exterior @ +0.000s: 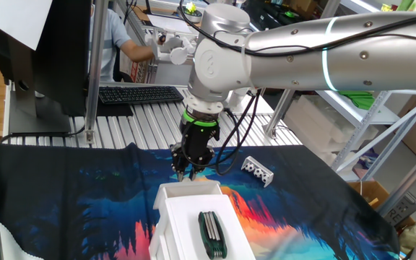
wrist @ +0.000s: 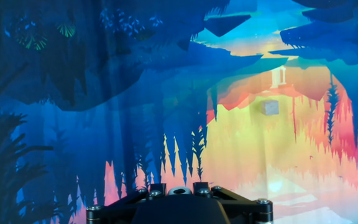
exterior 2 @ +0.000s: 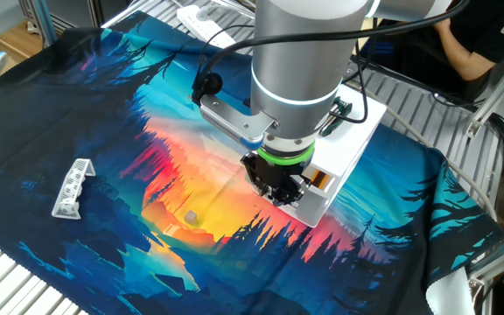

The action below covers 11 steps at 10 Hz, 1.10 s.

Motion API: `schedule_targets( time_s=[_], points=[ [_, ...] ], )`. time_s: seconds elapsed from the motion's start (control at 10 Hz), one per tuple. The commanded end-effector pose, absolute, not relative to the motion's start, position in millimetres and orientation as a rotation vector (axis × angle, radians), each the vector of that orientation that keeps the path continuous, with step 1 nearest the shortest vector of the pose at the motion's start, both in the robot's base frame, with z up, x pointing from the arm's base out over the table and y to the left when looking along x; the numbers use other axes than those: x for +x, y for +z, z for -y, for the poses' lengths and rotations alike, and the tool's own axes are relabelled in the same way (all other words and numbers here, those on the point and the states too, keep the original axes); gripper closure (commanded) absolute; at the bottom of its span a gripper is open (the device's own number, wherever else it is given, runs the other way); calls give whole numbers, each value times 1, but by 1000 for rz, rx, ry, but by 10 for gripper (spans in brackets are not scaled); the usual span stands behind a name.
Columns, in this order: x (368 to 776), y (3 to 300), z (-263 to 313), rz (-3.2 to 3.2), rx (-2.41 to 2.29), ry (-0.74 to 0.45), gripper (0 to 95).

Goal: Grasp the handle and close the drawer

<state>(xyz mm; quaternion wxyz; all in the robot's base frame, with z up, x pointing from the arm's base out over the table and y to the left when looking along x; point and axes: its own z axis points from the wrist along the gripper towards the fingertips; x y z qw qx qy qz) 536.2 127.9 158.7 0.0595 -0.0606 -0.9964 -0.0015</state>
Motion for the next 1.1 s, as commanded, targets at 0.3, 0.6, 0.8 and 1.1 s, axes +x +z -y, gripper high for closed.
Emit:
schedule_targets(
  time_s=[0.3,0.6,0.8,1.1],
  points=[
    [535,151,-128,3023,-180,-17,950],
    [532,152,-129,3021,-184,-14,950],
    [529,153,-130,3020,-187,-12,950],
    [527,154,-131,3017,-184,-11,950]
  ],
)
